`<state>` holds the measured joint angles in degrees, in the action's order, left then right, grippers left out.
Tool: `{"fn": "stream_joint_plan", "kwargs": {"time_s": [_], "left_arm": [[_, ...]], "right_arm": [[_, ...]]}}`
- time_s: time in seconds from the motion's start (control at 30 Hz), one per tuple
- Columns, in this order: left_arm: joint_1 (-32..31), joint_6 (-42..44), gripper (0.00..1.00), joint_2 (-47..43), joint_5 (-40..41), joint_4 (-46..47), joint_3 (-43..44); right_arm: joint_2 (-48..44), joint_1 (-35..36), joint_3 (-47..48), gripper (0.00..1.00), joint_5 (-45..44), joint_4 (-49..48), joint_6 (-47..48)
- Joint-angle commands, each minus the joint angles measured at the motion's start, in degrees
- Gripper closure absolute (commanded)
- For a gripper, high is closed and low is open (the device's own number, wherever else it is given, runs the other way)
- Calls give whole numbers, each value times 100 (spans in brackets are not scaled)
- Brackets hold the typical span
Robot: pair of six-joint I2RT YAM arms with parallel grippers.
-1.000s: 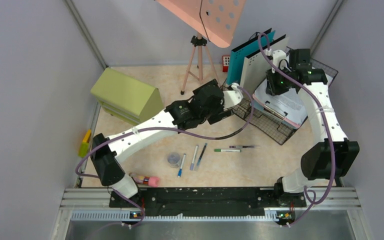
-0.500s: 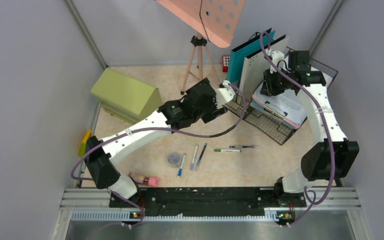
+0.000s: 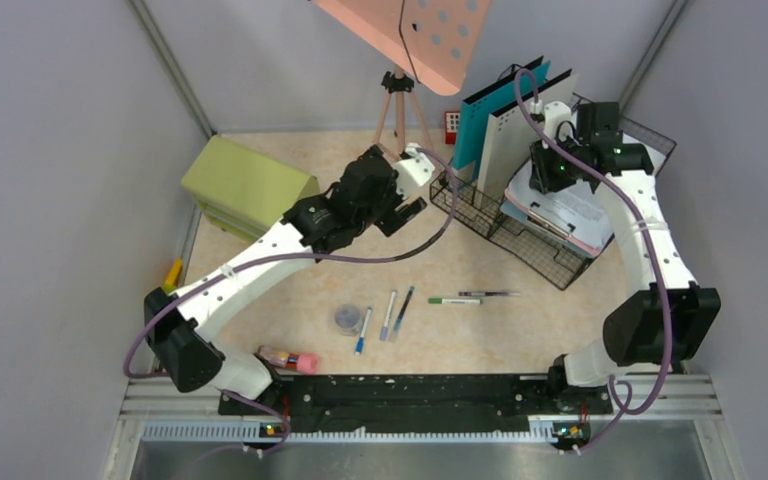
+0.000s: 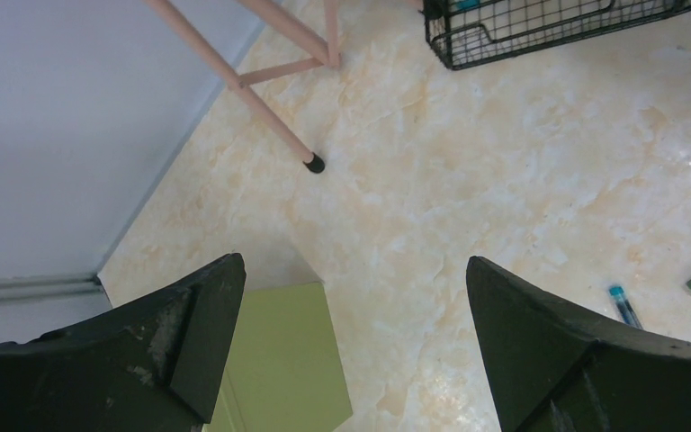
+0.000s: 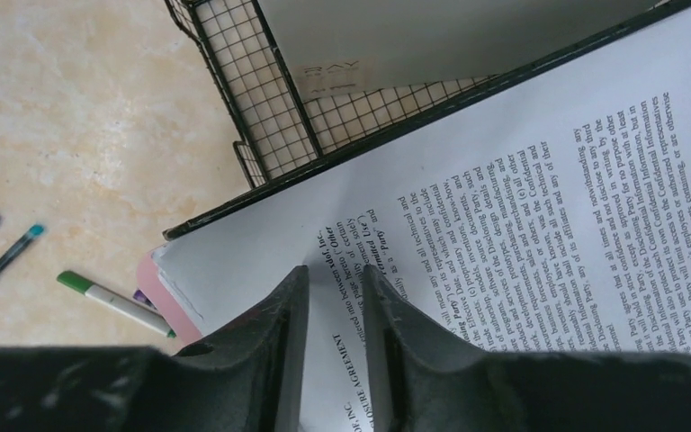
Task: Organize the desk
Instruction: Place the folder in the storage box.
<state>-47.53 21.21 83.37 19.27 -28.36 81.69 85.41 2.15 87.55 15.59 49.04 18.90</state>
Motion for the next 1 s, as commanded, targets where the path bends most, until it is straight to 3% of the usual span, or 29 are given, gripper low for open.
{"fn": "stream_joint_plan", "kwargs": {"time_s": [0.0,0.13,0.33,0.53,0.97], "left_arm": [[340,-401,2,-509,-351,-121,-297],[562,-476,2,-834,-501,-183,-633],[752,-528,2,-1331,-567,-155,-992],[875,-532,2,-1634,-645,-145,-1263],[1027,-552,2,-1629,-697,-116,-1395]], "right_arm": [[39,37,627,68,-2,587,-92],[-83,36,1207,54,35,810,-428],[-452,-176,1392,42,-405,1116,-802],[-1491,-849,869,41,-318,1233,-739],[-3949,-1380,-830,38,-1403,1035,-766]]}}
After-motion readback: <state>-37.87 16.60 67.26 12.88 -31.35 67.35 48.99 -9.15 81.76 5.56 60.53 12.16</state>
